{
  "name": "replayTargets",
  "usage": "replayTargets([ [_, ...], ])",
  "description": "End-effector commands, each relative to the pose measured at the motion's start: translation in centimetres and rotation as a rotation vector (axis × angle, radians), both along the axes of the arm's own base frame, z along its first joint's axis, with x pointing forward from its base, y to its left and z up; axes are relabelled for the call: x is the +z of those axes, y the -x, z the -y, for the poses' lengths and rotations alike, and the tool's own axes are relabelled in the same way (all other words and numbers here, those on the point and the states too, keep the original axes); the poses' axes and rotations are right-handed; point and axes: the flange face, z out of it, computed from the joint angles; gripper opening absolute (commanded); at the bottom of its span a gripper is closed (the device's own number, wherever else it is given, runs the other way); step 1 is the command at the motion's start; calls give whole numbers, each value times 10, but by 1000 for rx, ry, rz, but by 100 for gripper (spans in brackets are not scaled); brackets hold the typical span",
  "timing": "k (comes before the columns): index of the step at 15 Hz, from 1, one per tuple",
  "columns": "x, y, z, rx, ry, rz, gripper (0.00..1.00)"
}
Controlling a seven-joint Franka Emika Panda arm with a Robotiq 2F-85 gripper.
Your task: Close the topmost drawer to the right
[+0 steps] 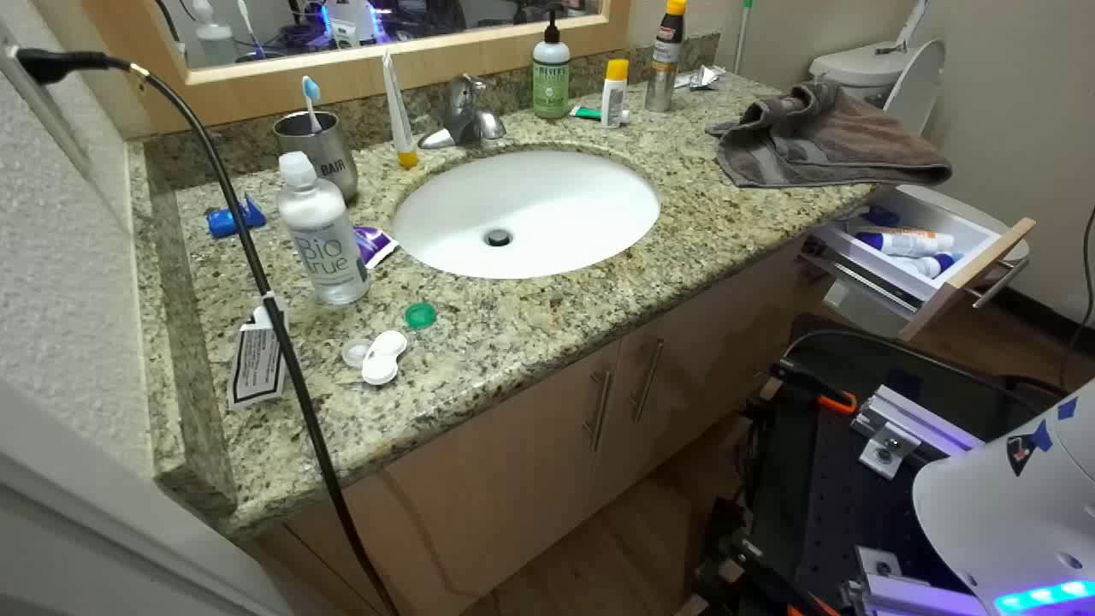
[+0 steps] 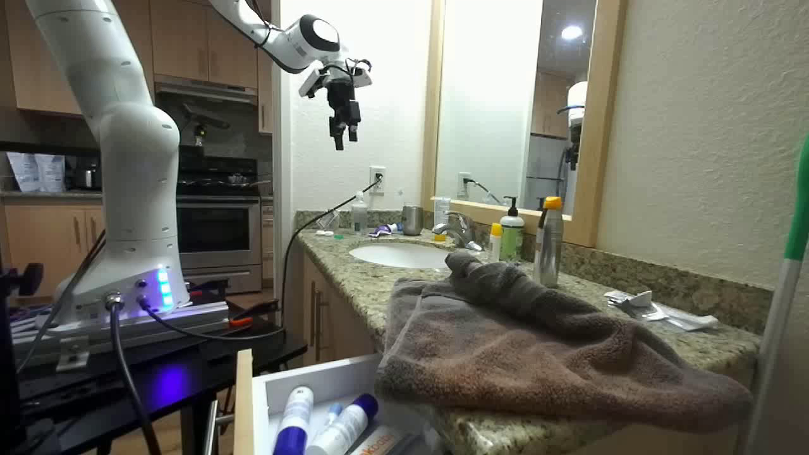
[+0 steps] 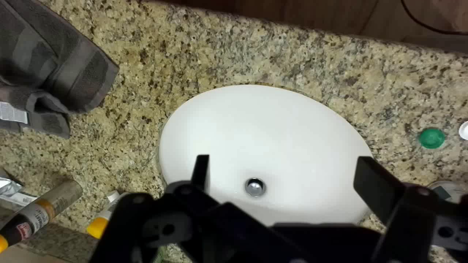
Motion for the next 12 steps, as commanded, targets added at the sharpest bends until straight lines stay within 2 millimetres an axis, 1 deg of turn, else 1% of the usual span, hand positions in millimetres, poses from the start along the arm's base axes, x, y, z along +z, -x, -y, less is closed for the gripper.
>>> replayTargets([
  [1,1,0,0,0,0,-1,100],
  [2,-7,-8,11,-53,-35,-9,100],
  [3,-17,-12,27,-116,-60,-16,100],
  [4,-34,-16,58,-178,-83,-31,100],
  [6,-53,-2,105,-281,-102,-50,100],
  [7,-63,4,133,-337,-117,-62,100],
  [9,-87,24,191,-459,-146,-89,100],
  [11,-115,50,243,-587,-173,-117,100],
  [12,-134,64,265,-650,-191,-135,100],
])
